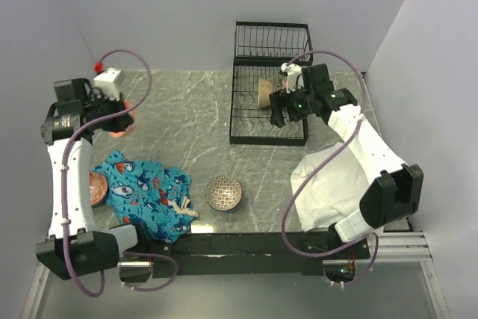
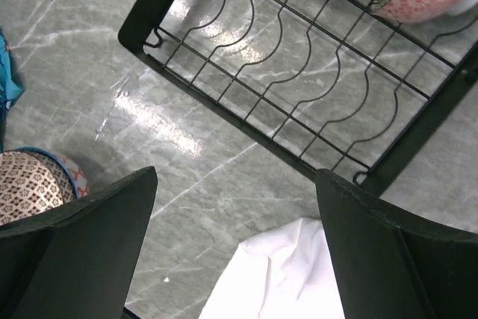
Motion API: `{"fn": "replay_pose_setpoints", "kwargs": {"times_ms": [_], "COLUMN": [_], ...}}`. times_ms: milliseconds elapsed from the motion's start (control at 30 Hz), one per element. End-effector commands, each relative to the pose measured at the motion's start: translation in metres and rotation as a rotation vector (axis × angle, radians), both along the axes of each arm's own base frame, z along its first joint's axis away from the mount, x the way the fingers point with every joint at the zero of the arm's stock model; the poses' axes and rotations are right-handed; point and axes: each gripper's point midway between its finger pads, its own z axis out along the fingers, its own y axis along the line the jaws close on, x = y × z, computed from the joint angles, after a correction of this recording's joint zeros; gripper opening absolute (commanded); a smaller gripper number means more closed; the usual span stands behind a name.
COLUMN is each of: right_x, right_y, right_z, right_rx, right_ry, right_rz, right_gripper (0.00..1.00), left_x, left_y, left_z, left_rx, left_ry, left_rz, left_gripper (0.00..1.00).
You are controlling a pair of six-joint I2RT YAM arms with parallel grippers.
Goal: Load the bowls into the dish rack
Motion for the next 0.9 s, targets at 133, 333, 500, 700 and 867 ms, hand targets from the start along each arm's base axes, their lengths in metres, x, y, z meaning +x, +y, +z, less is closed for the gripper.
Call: {"fn": "replay_pose_setpoints", "kwargs": {"times_ms": [133, 333, 500, 700, 867], "right_x": [-0.005, 0.005, -0.015, -0.034, -0.035], "right_y": [-0.036, -0.093, -0.109, -0.108, -0.117], "right_z": [0.058, 0.086, 0.082, 0.077, 0.066], "right_rx": [0.019, 0.072, 0.092, 0.108, 0.061], "right_ry": [-0.211, -0.269, -0.265, -0.267, -0.26], "right_rz": [-0.124, -0.323, -0.361, -0.354, -0.371], "right_gripper": [0.95, 0.95, 0.95, 0.95, 0.95], "left_x": [0.037, 0.07, 0.069, 0.092, 0.118], "left_y": [-0.142, -0.203, -0.266, -0.291, -0.295], "left_z": [0.079, 0.099, 0.087, 0.062, 0.044], "left_rx": [-0.547, -0.838, -0.873, -0.92, -0.981], "left_ry": [-0.111, -0.134, -0.049, 0.03, 0.046], "left_rz": [-0.464, -0.674, -0.875, -0.932, -0.914], "left_gripper": [0.01, 0.01, 0.01, 0.01, 0.01]}}
